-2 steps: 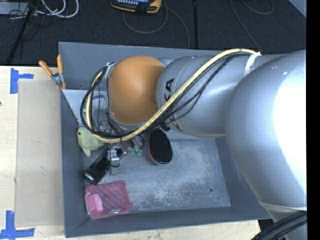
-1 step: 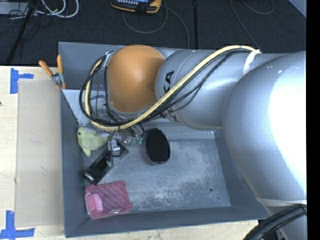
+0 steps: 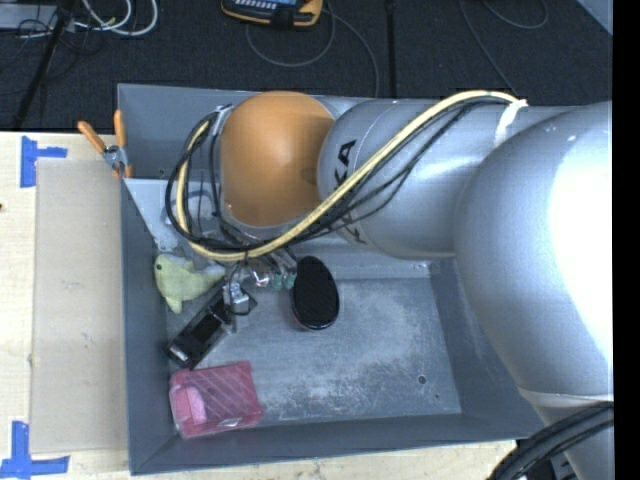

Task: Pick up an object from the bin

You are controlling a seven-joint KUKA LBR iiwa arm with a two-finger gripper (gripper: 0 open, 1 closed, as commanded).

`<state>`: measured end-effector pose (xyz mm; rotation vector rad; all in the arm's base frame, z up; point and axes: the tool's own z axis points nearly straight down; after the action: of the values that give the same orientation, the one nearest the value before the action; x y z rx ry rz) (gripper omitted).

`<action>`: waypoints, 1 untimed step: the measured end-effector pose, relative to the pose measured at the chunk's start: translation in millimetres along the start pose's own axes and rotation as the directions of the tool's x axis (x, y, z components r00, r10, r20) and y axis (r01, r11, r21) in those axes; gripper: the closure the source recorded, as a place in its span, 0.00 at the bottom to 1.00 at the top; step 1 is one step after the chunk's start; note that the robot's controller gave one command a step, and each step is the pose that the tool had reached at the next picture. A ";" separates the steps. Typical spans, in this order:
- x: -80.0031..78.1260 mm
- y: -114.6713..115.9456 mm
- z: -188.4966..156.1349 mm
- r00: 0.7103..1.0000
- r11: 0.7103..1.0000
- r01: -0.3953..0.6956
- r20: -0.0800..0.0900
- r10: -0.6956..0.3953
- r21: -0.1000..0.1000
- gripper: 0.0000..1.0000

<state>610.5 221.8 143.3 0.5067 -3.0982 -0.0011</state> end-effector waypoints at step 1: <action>0.3 -0.3 54.0 0.946 0.946 0.324 0.005 -0.324 0.002 0.00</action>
Offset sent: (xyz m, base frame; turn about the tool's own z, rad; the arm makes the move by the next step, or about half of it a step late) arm 0.0018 -0.0123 -0.0733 -0.4435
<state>610.2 221.4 89.3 1.0109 -2.9778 -0.0011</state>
